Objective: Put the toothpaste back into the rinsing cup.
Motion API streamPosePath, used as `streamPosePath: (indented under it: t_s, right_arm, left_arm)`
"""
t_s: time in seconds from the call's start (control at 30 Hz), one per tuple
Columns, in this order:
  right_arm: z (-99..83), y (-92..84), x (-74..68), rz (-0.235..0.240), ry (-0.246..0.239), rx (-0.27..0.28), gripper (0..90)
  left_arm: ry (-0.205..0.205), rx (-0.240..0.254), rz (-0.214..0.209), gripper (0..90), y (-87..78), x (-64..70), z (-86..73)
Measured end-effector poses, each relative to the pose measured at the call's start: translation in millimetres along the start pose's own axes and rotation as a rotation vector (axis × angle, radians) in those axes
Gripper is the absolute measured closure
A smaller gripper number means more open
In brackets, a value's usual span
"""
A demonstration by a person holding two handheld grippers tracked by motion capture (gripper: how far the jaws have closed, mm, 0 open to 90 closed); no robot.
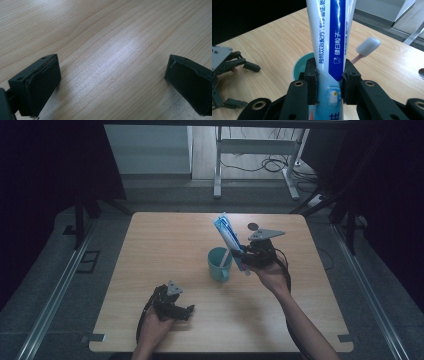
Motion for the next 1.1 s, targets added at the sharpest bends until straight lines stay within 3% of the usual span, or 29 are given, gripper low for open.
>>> streamPosePath:
  t_s: [1.1]
  right_arm:
    - [33.3, 37.5, -7.1, -0.036, -0.012, 0.106, 70.4]
  left_arm:
    - [0.0, 0.0, -0.001, 0.5, 0.1, 0.0, 0.0]
Point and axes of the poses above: each handheld gripper's, and its own axes: y roughly forward along the jaws, z roughly out of its top, x roughly to its right, the point moved 1 cm from there along y, roughly forward along the jaws, and after that the axes turned 13 degrees about -y, right-handed, at the moved point
